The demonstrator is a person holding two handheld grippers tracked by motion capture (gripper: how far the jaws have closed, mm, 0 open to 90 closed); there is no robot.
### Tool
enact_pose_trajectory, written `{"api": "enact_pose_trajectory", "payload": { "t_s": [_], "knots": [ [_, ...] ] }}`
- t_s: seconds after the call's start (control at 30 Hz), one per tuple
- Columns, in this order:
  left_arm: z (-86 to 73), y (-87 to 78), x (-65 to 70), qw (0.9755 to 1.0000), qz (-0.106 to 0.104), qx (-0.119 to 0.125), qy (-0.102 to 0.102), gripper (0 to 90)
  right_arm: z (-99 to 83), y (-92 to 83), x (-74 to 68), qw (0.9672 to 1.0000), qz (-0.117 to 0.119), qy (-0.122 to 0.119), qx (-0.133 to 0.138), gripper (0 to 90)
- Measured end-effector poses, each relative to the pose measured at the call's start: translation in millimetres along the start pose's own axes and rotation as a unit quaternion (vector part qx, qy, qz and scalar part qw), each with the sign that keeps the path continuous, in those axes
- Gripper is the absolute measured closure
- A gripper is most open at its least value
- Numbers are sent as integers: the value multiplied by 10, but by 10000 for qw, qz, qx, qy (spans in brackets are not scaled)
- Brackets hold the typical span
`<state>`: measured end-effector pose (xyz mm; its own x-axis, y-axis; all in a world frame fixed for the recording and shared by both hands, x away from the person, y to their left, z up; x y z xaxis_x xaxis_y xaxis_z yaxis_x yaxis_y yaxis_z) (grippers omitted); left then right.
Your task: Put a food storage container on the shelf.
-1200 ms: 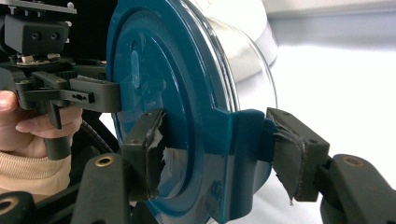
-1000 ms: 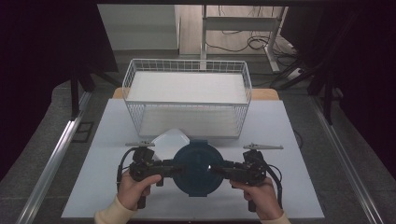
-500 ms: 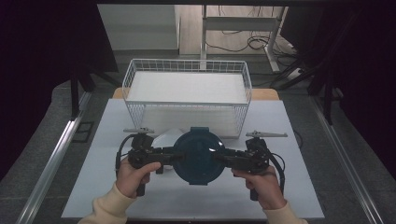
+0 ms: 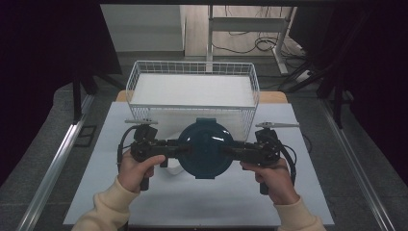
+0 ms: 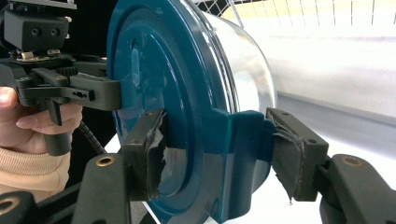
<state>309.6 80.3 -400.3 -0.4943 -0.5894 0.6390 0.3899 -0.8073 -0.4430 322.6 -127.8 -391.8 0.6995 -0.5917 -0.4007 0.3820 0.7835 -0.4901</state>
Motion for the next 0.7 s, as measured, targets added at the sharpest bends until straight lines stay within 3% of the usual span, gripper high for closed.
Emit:
{"api": "enact_pose_trajectory", "payload": {
  "t_s": [0.7],
  "knots": [
    [358, -112, 35, 9999, -17, 89, 77, 402, 406, -2, -29, 9998, -59, -179, 21, 398]
  ]
}}
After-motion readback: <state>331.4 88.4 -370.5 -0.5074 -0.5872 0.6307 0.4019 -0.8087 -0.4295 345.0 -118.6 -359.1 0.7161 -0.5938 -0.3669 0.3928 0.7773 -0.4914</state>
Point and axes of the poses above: each handheld gripper's, and its own axes: y roughly forward along the jaws, z roughly out of its top, x roughly to its right, the point moved 7 cm from there along y, roughly forward along the jaws, and after that the axes turned 7 degrees about -y, right-handed, at the moved point
